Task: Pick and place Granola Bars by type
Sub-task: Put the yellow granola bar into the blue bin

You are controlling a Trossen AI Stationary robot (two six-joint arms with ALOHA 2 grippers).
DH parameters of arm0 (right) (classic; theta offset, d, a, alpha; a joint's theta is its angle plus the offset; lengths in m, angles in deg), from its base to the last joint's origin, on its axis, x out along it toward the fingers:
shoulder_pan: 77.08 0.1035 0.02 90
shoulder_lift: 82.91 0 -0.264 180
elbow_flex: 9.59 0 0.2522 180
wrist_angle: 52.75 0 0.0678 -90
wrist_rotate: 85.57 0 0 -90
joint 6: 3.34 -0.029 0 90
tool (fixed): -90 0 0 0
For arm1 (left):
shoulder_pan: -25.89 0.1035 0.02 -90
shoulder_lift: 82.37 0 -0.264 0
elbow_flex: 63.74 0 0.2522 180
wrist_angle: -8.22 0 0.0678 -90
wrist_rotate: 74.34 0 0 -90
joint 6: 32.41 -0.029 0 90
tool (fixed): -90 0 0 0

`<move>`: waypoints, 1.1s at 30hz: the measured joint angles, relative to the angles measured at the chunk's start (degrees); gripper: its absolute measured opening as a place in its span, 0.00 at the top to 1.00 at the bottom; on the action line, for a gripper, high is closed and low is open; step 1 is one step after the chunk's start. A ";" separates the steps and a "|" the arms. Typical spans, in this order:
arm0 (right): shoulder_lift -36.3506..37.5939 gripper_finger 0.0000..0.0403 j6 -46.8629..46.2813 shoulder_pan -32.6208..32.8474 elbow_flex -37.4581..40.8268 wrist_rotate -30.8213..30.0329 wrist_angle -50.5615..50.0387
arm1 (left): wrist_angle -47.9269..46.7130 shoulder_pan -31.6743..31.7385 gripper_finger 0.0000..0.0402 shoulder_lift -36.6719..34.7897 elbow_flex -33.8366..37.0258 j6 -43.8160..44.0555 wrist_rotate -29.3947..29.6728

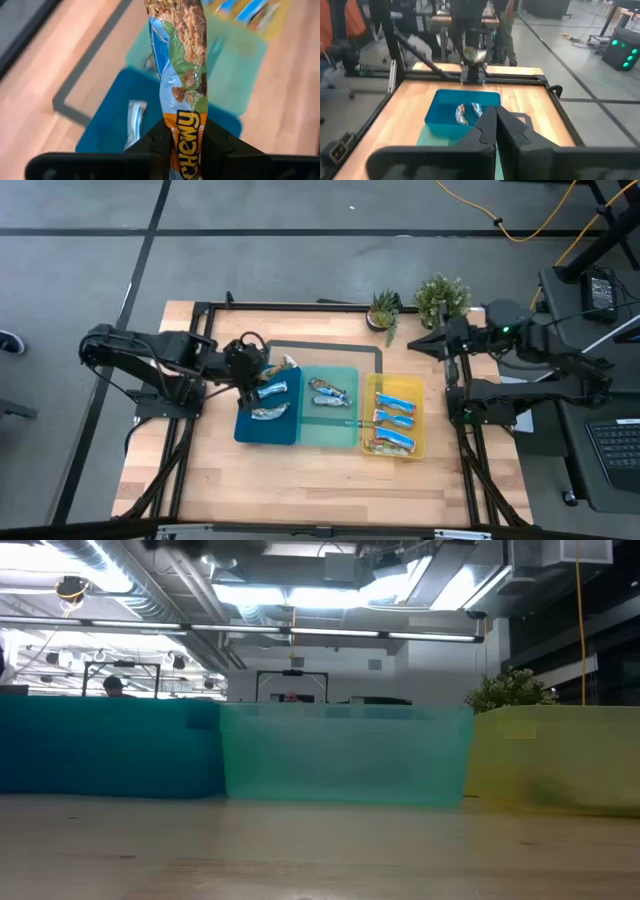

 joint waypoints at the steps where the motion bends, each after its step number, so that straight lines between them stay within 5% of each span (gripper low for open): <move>1: 0.96 0.98 -1.02 0.09 2.86 0.02 3.10 | 0.05 0.00 0.86 0.00 1.60 0.97 -0.05; 11: 10.69 0.99 -11.20 3.36 38.31 0.23 46.09 | 9.04 0.00 0.86 -0.31 20.56 5.99 -3.06; 15: 13.59 0.99 -13.30 4.68 49.79 -4.57 59.14 | 11.13 0.60 0.86 -0.31 25.98 6.61 -5.16; 23: 19.59 0.99 -16.28 5.31 61.98 -8.96 65.68 | 15.92 2.40 0.86 -0.33 33.79 6.93 -8.85; 33: 20.98 0.98 -13.02 5.31 61.92 -7.56 58.98 | 23.43 5.19 0.83 -0.31 39.58 8.47 -14.00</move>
